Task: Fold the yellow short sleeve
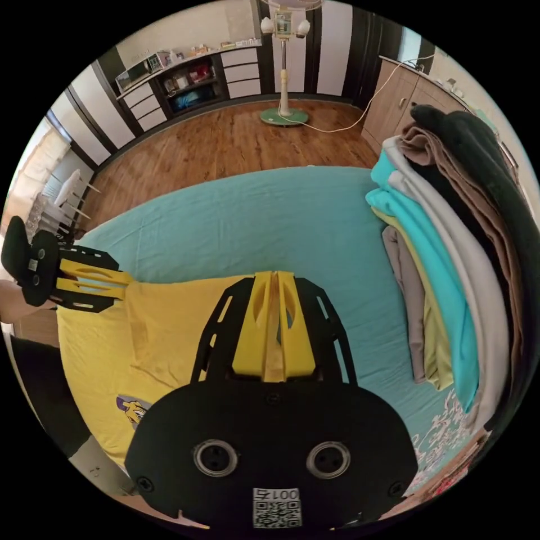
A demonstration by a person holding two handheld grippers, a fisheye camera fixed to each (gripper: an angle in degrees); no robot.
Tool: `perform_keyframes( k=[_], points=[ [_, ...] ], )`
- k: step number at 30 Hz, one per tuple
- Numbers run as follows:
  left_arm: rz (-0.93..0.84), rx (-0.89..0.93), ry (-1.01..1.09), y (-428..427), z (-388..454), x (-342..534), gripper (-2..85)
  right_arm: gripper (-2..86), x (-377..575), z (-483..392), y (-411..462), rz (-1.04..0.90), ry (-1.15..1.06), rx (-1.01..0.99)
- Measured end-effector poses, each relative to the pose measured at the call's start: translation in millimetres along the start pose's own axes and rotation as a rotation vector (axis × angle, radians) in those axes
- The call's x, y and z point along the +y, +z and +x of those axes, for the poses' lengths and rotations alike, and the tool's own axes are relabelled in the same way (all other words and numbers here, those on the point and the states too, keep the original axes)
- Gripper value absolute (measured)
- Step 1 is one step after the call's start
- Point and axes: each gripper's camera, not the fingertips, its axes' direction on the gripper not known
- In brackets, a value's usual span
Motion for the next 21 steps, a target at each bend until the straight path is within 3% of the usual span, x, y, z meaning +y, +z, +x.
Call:
perform_keyframes(
  k=[2,7,15,21],
  points=[
    [0.001,0.004,-0.011,5,-2,-1,-1.1,1.3,5,-6,-15,0.028,-0.003,-0.038],
    [-0.022,0.030,-0.015,16,-16,2,1.4,2.4,79,-14,-108,0.133,0.182,0.110],
    [-0.128,0.100,-0.040,31,-41,34,2.5,5.1,241,-108,-167,-0.107,0.436,0.220],
    [-0.226,0.122,-0.027,43,-45,55,2.6,5.9,307,-142,-181,-0.131,0.696,0.269]
  ],
)
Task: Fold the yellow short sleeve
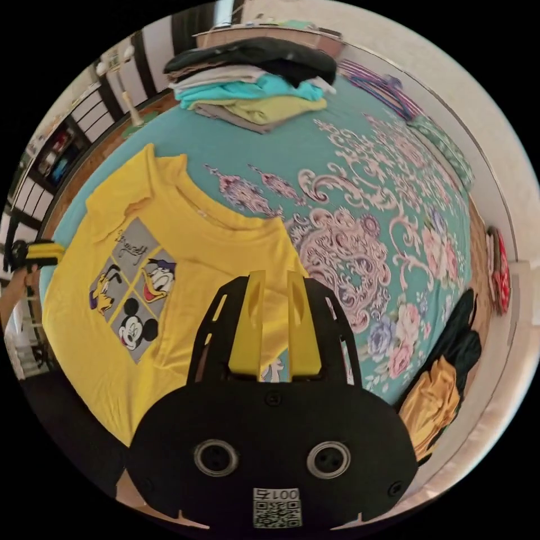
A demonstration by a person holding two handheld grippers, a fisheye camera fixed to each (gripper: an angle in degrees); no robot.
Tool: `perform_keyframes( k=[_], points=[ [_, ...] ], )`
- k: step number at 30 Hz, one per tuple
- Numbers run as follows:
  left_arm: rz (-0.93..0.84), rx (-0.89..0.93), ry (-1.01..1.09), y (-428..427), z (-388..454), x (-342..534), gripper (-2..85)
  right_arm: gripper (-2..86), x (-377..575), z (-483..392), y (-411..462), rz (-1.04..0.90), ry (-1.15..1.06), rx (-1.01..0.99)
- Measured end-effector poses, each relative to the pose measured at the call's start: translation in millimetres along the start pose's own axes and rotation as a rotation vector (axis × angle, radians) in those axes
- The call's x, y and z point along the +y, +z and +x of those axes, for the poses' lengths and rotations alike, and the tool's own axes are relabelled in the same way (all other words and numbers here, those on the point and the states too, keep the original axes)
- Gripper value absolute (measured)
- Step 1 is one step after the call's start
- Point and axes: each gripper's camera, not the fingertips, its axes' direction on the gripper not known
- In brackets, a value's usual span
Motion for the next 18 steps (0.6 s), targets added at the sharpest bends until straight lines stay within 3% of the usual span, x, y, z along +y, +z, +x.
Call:
perform_keyframes(
  k=[5,7,11,16,18],
  points=[
    [-0.068,0.072,-0.043,8,-18,23,3.1,4.7,68,1,-33,-0.018,0.119,-0.122],
    [-0.100,0.135,-0.043,16,-29,42,4.1,5.1,127,-16,-52,-0.036,0.171,-0.262],
    [-0.134,0.223,-0.036,24,-46,66,5.0,8.1,227,-58,-84,-0.123,0.204,-0.359],
    [-0.178,0.275,0.063,41,-68,89,6.0,10.0,359,-116,-120,-0.267,0.336,-0.544],
    [-0.173,0.286,0.108,47,-76,92,6.1,10.4,384,-137,-128,-0.293,0.318,-0.517]
  ],
)
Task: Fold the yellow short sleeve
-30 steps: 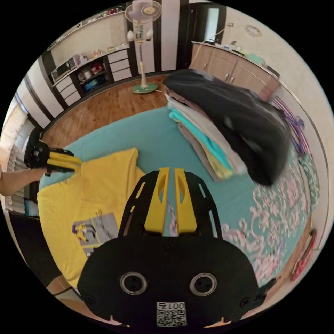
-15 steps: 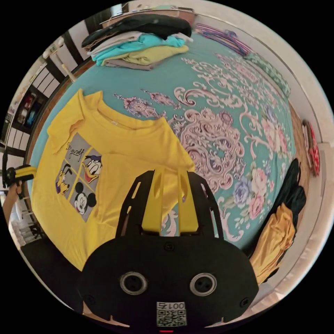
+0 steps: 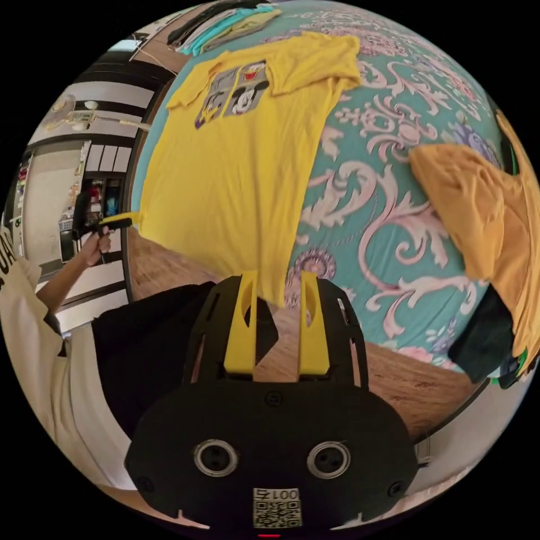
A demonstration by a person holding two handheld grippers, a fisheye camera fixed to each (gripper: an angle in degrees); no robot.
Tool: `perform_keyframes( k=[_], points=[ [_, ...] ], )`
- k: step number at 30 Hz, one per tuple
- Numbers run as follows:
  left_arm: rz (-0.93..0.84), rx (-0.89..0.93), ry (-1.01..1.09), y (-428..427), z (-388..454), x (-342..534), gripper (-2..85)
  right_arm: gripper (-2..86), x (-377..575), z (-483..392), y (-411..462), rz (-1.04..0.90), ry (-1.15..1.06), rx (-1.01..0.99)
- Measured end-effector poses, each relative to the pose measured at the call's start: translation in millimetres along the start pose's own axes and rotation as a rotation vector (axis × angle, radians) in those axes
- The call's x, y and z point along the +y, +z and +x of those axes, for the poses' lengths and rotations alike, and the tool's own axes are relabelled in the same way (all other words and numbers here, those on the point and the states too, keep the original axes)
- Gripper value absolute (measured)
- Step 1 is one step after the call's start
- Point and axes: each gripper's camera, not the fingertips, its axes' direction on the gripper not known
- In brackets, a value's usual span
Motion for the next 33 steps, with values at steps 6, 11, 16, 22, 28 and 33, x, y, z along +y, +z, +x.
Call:
perform_keyframes(
  k=[6,11,16,22,28,33],
  points=[
    [-0.004,-0.010,0.091,13,-28,11,4.7,9.5,60,-17,12,0.076,0.046,0.094],
    [0.022,-0.056,0.125,20,-46,18,1.3,5.3,90,-19,8,0.096,0.072,0.124],
    [0.017,-0.004,0.144,30,-67,30,-0.8,1.8,126,4,-7,0.075,0.058,-0.015],
    [0.083,0.130,0.091,14,-102,43,-0.9,0.8,183,34,-45,0.155,0.103,-0.203],
    [0.077,0.098,0.121,9,-115,38,-0.9,0.7,204,47,-79,0.163,0.063,-0.214],
    [-0.010,0.005,0.115,46,-125,38,-1.2,0.9,210,44,-46,0.038,-0.024,-0.090]
  ],
)
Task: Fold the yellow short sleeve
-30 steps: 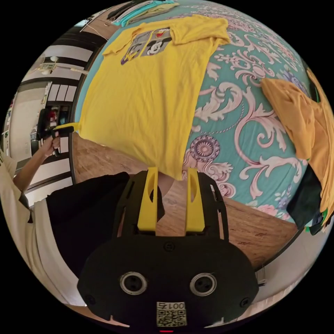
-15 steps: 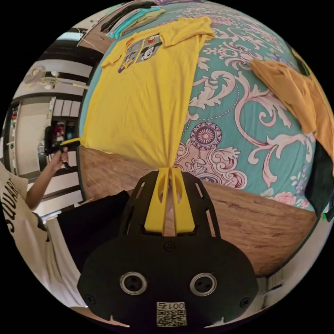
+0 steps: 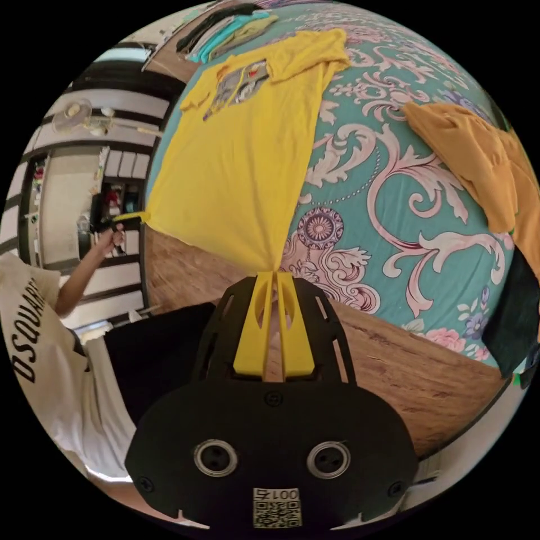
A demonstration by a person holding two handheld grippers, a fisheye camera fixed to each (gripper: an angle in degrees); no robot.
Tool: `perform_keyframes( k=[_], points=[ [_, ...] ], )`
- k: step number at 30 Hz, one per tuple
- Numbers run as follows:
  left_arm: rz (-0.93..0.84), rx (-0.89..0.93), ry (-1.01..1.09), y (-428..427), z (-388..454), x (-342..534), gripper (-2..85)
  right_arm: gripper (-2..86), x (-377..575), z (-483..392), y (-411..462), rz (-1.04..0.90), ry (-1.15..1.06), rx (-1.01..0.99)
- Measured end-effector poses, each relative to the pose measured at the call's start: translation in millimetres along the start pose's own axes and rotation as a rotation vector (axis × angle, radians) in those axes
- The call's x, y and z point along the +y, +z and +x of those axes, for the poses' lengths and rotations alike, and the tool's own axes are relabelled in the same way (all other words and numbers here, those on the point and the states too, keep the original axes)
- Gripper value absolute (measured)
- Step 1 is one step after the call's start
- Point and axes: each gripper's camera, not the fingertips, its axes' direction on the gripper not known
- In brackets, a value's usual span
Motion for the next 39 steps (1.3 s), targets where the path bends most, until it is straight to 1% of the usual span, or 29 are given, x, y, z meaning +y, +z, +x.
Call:
perform_keyframes(
  k=[1,4,9,11,14,16,18,21,22,23,25,27,31,36,39],
  points=[
    [0.015,-0.001,-0.009,5,-2,3,-1.2,1.1,6,-3,5,0.006,-0.019,0.033],
    [0.072,0.026,-0.039,7,-8,12,-0.8,1.7,26,-3,10,0.058,-0.031,0.039],
    [0.076,0.058,-0.026,12,-12,22,2.5,3.9,60,0,25,-0.016,-0.052,0.090],
    [0.075,0.047,-0.015,13,-10,26,4.1,5.7,71,1,29,-0.010,-0.064,0.092],
    [0.055,0.021,0.011,20,-5,30,7.4,7.8,79,8,33,0.047,-0.061,0.091],
    [-0.010,-0.037,0.029,30,2,28,8.9,8.2,77,16,37,0.088,-0.052,0.050],
    [-0.043,-0.084,0.058,37,10,23,9.0,7.7,74,20,39,0.114,-0.046,0.010],
    [-0.073,-0.155,0.049,46,15,17,7.9,5.3,72,26,45,0.101,-0.031,-0.005],
    [-0.066,-0.160,0.039,48,15,17,6.7,3.9,74,29,46,0.106,-0.036,-0.050],
    [-0.058,-0.148,0.036,48,14,18,5.9,3.4,75,30,45,0.112,-0.039,-0.081],
    [-0.019,-0.084,0.031,47,12,20,0.8,1.8,78,33,41,0.129,-0.063,-0.192],
    [-0.005,-0.057,0.027,44,10,21,-0.2,1.2,82,31,37,0.121,-0.067,-0.228],
    [-0.013,-0.019,-0.003,31,5,33,-0.8,0.7,106,19,22,0.063,-0.090,-0.294],
    [-0.002,0.051,-0.020,-7,2,47,-0.9,0.4,128,11,-22,0.056,-0.065,-0.296],
    [-0.001,0.114,-0.006,-31,5,51,-1.0,0.3,138,10,-52,0.071,-0.041,-0.350]
  ],
)
